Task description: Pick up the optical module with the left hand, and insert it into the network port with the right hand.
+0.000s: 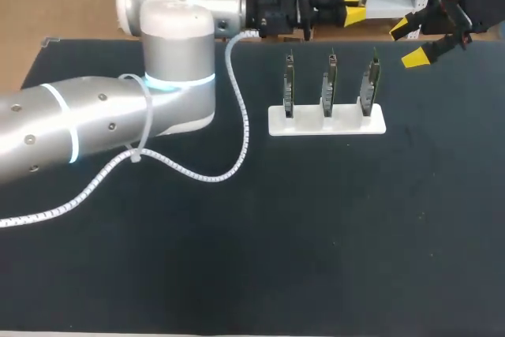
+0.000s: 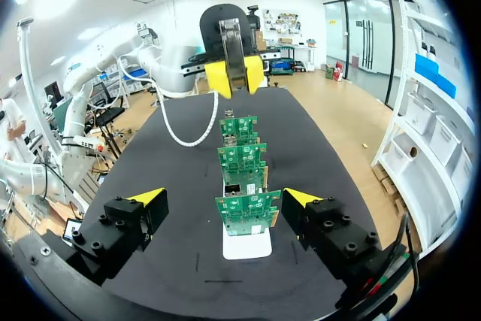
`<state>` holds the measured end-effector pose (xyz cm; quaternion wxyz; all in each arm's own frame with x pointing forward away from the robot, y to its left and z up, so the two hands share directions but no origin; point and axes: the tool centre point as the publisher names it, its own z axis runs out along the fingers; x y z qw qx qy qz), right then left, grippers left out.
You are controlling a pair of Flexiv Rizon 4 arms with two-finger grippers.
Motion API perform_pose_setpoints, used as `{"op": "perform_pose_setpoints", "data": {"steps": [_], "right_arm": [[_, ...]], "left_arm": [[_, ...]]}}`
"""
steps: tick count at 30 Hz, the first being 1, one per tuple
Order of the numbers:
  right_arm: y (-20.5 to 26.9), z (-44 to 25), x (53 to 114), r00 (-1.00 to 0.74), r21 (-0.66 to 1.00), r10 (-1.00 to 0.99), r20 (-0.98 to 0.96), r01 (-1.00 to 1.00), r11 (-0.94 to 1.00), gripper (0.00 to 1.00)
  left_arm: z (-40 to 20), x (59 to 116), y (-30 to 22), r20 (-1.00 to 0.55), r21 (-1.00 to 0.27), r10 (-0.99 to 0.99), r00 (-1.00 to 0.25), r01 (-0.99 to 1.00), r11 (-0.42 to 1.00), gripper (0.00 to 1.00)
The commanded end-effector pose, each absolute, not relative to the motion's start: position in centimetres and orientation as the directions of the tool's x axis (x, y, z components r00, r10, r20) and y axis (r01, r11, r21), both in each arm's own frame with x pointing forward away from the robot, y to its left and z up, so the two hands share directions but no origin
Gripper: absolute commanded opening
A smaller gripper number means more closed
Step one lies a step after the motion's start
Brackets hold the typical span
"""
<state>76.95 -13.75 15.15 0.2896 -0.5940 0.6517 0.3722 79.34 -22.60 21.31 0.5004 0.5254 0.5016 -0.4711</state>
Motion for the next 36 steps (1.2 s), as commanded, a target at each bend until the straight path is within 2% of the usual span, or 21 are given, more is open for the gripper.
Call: {"op": "perform_pose_setpoints", "data": {"steps": [1,36], "right_arm": [[-13.7,15.2,76.7,-0.125,0.137,-0.559,-0.820,-0.990,0.021,1.00],[-13.7,15.2,76.7,-0.125,0.137,-0.559,-0.820,-0.990,0.021,1.00]], "left_arm": [[20.5,79.9,-23.8,-0.998,0.037,0.056,0.038,0.999,-0.016,0.00],[17.8,77.1,-25.4,-0.997,-0.040,0.064,-0.039,0.999,-0.001,0.00]]}}
